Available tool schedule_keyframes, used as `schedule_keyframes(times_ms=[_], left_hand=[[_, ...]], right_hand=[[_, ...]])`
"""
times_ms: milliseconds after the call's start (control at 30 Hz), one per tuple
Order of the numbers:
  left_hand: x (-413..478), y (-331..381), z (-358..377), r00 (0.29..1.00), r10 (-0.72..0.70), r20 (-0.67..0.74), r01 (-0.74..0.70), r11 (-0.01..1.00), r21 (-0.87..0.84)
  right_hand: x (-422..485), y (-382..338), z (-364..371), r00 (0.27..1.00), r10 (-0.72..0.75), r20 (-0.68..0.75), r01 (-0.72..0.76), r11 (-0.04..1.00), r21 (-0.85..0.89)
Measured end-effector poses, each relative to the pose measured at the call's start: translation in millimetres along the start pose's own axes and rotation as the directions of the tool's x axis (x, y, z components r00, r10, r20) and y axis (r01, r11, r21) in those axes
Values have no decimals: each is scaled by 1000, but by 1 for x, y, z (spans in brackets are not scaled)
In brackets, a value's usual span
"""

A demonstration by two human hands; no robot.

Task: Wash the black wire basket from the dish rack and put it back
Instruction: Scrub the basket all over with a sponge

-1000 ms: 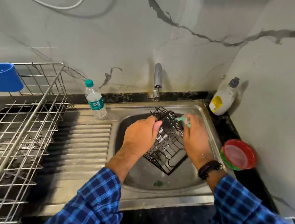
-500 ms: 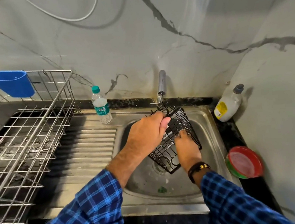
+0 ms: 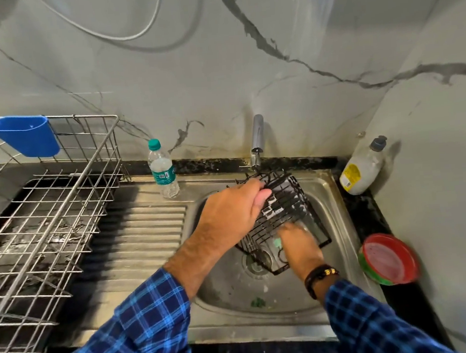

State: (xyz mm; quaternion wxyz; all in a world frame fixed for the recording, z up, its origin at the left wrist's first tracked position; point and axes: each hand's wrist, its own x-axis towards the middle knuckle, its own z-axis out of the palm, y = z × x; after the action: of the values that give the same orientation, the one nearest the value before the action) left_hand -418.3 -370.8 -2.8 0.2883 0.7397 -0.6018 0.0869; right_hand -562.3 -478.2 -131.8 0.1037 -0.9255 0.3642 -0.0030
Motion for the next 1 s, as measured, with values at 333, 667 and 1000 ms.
schedule_keyframes(times_ms=[333, 667, 1000], left_hand=[[11, 3, -22, 996, -82, -38, 82, 997, -2], [9, 7, -21, 988, -122, -98, 123, 992, 3], [-4, -16, -12, 976, -153, -152, 151, 988, -25]], right_hand=[[5, -2, -28, 978, 148, -146, -167, 978, -127], [7, -46, -13, 999, 3, 53, -5, 999, 41], [4, -66, -20, 986, 127, 104, -153, 942, 299]])
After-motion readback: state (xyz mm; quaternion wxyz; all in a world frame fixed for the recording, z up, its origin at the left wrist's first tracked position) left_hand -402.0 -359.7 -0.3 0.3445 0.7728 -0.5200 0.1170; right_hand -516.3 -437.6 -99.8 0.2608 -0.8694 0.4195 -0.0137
